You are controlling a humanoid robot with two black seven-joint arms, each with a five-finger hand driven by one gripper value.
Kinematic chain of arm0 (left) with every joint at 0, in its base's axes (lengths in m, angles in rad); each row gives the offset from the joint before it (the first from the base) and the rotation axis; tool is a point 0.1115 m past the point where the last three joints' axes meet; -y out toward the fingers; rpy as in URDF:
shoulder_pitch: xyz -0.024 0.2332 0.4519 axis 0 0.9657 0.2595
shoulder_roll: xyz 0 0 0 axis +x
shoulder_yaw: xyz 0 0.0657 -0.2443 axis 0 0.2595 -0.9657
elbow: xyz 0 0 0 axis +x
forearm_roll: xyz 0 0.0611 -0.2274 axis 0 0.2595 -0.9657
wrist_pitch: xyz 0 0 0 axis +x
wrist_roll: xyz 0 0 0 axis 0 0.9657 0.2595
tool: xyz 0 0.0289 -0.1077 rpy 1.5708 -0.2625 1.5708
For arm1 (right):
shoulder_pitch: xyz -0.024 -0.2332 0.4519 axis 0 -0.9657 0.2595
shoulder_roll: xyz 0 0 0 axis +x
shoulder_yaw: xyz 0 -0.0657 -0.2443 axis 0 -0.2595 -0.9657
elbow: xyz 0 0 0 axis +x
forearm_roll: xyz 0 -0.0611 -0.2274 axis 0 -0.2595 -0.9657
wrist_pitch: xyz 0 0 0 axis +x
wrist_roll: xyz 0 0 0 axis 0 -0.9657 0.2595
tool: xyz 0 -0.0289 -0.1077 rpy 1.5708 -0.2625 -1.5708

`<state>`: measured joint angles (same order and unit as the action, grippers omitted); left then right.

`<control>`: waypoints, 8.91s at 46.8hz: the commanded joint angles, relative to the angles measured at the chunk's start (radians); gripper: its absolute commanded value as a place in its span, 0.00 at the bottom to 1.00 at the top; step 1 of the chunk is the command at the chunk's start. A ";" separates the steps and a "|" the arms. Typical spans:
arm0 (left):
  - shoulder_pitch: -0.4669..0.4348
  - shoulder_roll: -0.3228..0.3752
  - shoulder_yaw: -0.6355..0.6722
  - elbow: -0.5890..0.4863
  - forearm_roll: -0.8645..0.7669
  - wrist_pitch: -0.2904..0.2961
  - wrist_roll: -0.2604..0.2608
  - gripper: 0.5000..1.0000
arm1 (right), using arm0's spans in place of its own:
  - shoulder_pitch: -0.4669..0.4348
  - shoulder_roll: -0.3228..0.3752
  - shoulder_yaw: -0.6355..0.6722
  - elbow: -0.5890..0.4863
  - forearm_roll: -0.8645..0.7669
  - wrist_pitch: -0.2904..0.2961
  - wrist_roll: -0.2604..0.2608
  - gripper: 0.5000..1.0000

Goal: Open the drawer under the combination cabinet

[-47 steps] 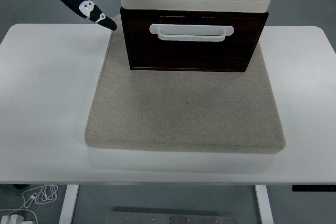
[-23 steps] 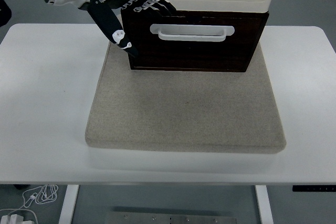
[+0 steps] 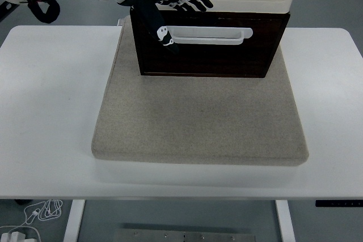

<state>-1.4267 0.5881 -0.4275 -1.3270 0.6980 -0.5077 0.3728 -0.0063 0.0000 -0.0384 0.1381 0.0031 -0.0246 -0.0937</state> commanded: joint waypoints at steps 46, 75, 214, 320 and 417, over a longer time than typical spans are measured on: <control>-0.086 -0.162 0.111 0.146 -0.014 -0.015 0.078 1.00 | 0.000 0.000 0.000 0.000 0.000 0.000 0.000 0.86; -0.092 -0.208 0.150 0.181 -0.006 -0.005 0.086 1.00 | 0.000 0.000 0.000 0.000 0.000 0.000 0.000 0.86; -0.074 -0.292 0.214 0.275 0.000 0.057 0.084 1.00 | 0.000 0.000 0.000 0.000 0.000 0.000 0.000 0.86; -0.078 -0.291 0.199 0.206 -0.038 -0.015 0.086 1.00 | 0.000 0.000 0.000 0.000 0.000 0.000 0.000 0.86; -0.080 -0.211 0.190 0.072 -0.118 -0.084 0.086 1.00 | 0.000 0.000 0.000 0.000 0.000 0.000 0.000 0.86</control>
<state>-1.5064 0.3749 -0.2376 -1.2510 0.5812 -0.5870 0.4587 -0.0061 0.0000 -0.0383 0.1381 0.0031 -0.0244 -0.0935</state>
